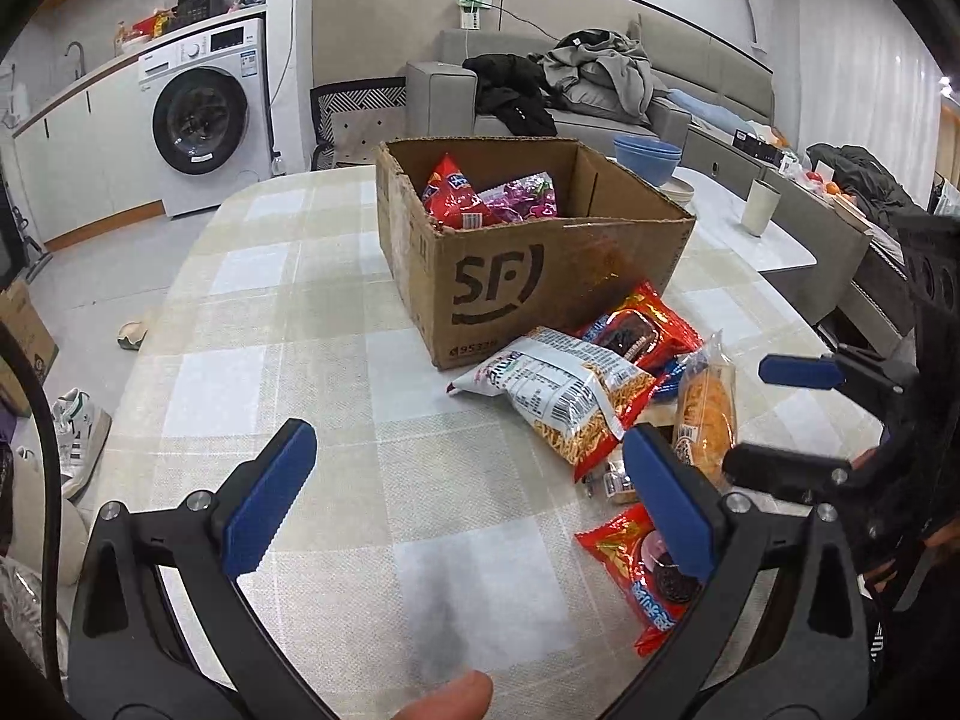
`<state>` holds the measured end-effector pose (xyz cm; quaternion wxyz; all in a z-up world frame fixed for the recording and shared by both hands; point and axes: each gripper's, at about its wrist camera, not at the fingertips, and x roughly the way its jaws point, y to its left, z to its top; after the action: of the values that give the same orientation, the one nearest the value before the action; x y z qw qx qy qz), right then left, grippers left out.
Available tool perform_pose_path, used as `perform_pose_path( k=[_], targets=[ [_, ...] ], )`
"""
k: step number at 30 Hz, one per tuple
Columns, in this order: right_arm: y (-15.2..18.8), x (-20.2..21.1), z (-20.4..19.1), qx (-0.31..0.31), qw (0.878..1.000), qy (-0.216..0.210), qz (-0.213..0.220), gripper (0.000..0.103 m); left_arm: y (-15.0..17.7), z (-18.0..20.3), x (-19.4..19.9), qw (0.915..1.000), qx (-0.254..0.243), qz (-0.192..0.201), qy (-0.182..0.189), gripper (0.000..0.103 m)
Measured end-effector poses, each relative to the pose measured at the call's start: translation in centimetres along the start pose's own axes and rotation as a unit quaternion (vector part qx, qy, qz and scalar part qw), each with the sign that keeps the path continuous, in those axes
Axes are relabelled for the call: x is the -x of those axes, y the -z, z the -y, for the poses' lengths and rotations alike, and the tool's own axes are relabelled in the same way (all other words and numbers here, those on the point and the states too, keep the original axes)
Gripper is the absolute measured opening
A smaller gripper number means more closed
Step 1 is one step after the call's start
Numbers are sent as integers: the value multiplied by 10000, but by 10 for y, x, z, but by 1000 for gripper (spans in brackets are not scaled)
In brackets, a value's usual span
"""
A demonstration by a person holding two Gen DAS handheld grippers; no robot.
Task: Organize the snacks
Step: 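Move both open grippers back toward the snacks left on the table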
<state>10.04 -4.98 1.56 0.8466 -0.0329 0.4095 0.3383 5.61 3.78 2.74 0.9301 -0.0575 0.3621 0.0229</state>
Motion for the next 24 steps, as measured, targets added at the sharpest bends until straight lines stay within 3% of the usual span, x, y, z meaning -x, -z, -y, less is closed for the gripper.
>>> perform_pose_path(
  k=[12,19,24],
  targets=[
    [7,-22,-23,110,9995,199,-199,102,-1,-14,-4,9997,234,-27,-17,102],
    [12,-35,-32,141,9976,647,-210,102,1,-17,-7,9996,264,-39,-61,102],
    [12,-34,-16,-53,9948,956,-337,102,2,-16,-9,9996,249,-89,-42,102]
  ],
)
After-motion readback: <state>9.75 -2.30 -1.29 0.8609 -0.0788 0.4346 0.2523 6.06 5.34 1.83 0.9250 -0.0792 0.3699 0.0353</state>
